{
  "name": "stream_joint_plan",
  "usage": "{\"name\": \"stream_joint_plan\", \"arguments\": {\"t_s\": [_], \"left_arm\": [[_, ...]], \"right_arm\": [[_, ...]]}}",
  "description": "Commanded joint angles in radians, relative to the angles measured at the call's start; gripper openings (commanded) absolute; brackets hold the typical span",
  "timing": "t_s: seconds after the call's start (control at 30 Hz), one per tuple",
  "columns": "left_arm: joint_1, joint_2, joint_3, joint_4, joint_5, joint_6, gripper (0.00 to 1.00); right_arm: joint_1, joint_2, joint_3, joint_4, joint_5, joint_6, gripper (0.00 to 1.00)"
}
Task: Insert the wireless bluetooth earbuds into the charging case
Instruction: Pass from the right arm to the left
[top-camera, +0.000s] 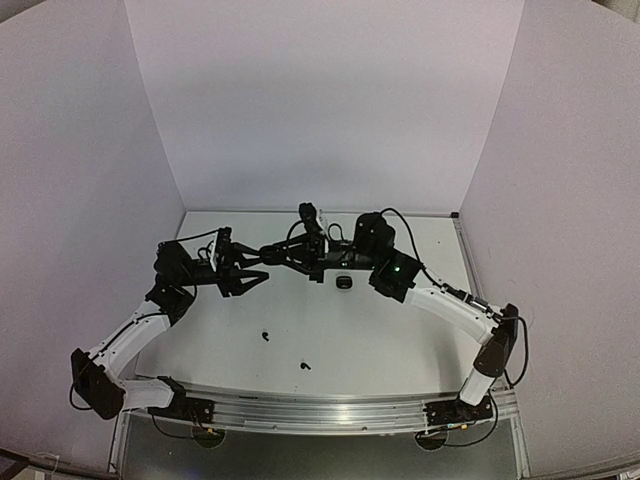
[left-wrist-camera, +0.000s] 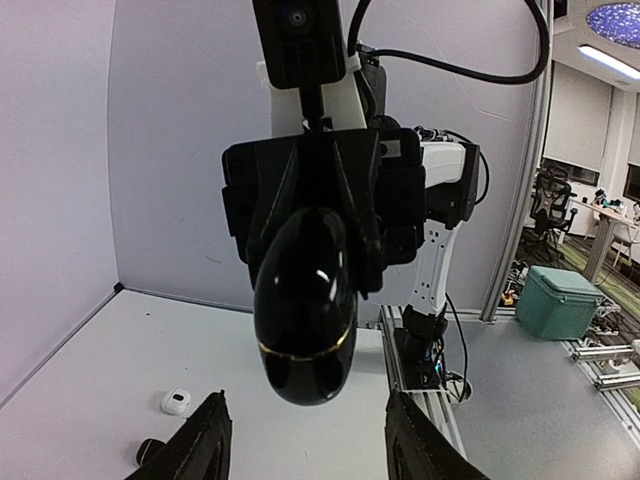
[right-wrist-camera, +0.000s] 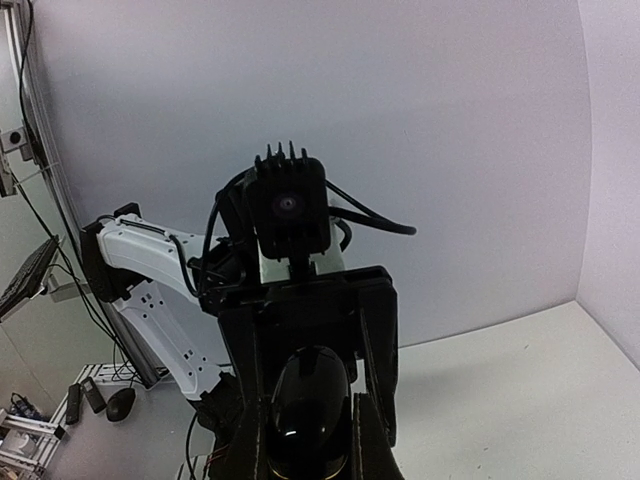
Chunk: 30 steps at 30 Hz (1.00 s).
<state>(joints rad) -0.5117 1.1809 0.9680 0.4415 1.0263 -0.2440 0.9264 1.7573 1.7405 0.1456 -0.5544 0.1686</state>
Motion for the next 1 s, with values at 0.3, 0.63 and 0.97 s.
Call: {"name": "stream_joint_plan", "arguments": {"t_s": [0.3, 0.63, 0.97], "left_arm": [[-0.003, 0.057, 0.069, 0.083, 0.045, -0.067, 0.36], [-0.002, 0.057, 0.062, 0.108, 0.071, -0.080, 0.38], [-0.002, 0.055, 0.064, 0.119, 0.083, -0.079, 0.32]], "right_arm": [[0.003, -0.055, -0.031, 0.089, 0.019, -0.019, 0.00], [0.002, -0.062, -0.058, 0.105, 0.037, -0.022, 0.00], [0.002, -0.047, -0.054, 0.114, 0.034, -0.006, 0.00]]}}
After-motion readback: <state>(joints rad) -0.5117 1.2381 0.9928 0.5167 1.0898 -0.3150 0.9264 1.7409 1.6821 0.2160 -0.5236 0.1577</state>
